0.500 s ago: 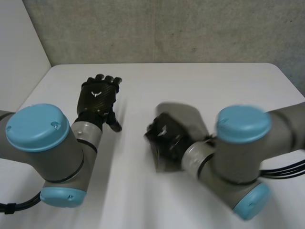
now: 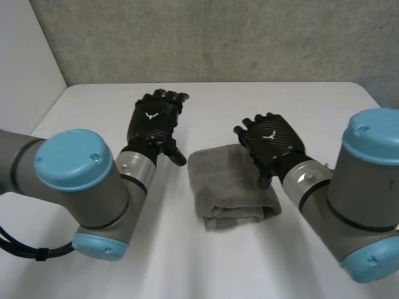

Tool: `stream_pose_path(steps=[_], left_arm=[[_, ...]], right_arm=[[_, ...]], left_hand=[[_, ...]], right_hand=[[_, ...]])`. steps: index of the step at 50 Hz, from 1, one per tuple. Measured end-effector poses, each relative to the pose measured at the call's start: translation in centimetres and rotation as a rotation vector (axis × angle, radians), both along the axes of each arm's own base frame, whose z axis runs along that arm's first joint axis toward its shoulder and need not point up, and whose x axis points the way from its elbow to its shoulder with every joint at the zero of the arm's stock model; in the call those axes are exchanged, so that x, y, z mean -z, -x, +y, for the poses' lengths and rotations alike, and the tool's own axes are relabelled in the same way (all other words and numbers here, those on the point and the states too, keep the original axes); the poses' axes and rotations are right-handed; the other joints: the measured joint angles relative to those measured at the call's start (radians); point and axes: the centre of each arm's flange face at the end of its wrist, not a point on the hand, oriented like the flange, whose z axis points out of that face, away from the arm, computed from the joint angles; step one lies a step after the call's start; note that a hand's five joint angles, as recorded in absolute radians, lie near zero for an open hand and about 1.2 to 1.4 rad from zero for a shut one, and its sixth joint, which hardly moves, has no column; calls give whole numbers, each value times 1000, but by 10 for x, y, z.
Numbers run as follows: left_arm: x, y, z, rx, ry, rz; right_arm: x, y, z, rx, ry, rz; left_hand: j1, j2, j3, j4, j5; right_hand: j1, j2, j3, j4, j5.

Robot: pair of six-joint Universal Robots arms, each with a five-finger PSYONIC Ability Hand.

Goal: Fold the towel.

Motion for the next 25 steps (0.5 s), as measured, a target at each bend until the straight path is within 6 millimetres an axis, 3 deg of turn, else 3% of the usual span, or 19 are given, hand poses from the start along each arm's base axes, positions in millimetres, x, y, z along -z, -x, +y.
stream_pose_path(steps=[6,12,18,25], left_arm=[[22,17,7,53,-37,-29],[52,32,17,102,-87,-71],[80,37,28,130,-141,-121],[91,35,34,134,-178,-151]], right_arm=[[7,11,-10,22,-89,-11],[36,8,-24,3,-176,18],[68,2,-37,-2,-240,47],[78,2,-45,9,-272,62]], left_hand=[[0,0,0,0,3],[0,0,0,0,3],[0,0,0,0,3],[0,0,0,0,3]], right_hand=[[0,0,0,0,0],[0,0,0,0,0],[-1,0,0,0,0],[-8,0,0,0,0]])
